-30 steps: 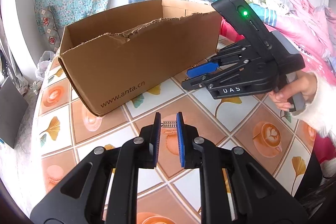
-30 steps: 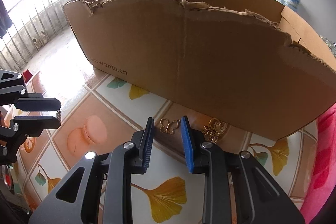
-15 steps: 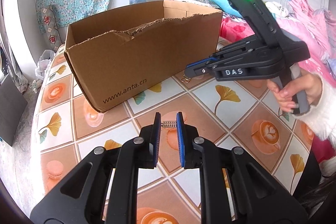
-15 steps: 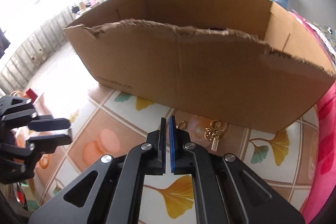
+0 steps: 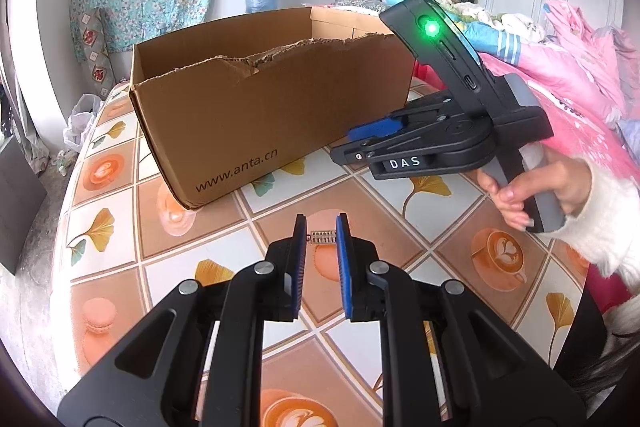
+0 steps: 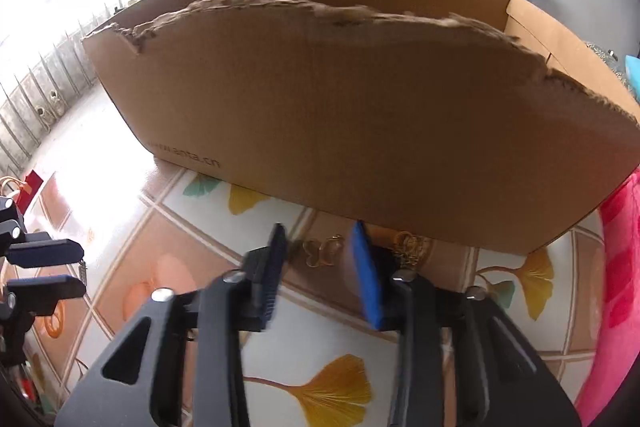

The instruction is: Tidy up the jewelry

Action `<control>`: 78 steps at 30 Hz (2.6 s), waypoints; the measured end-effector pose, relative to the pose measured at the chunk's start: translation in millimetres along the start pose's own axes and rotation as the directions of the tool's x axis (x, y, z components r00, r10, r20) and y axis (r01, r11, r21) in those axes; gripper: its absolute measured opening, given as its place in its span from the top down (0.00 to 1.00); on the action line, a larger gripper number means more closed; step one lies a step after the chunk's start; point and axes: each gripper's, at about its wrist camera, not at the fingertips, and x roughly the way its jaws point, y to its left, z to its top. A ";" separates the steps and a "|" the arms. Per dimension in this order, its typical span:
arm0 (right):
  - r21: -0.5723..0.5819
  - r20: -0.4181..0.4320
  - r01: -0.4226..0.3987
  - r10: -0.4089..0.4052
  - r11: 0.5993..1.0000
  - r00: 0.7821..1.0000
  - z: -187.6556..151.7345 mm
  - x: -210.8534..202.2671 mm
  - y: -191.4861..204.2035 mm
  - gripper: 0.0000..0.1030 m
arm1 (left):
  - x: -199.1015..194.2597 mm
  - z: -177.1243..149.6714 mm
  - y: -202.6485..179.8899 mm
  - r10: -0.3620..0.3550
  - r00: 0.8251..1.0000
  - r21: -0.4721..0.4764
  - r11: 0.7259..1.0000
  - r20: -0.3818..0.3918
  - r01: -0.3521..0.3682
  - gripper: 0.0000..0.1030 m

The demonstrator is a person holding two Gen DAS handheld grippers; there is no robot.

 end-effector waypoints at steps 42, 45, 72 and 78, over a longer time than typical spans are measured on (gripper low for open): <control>-0.094 -0.005 -0.011 0.011 0.995 1.000 -18.8 -3.3 -3.9 0.94 | -7.7 -6.8 0.1 -0.002 1.000 -0.022 1.000 0.005 0.002 0.87; -0.130 -0.002 0.033 -0.033 0.991 0.999 -18.5 -4.7 18.8 0.94 | -5.3 -7.5 0.7 -0.003 1.000 -0.025 1.000 -0.003 0.003 0.87; -0.108 0.085 -0.071 0.081 0.992 0.993 -54.1 -79.8 -3.4 0.94 | -16.8 8.6 -13.8 -0.017 1.000 -0.002 1.000 0.024 0.017 0.87; -0.084 0.004 -0.103 0.104 0.991 0.995 -40.0 -25.7 4.2 0.61 | -9.3 4.5 -15.0 -0.020 0.999 -0.018 1.000 0.027 0.021 0.87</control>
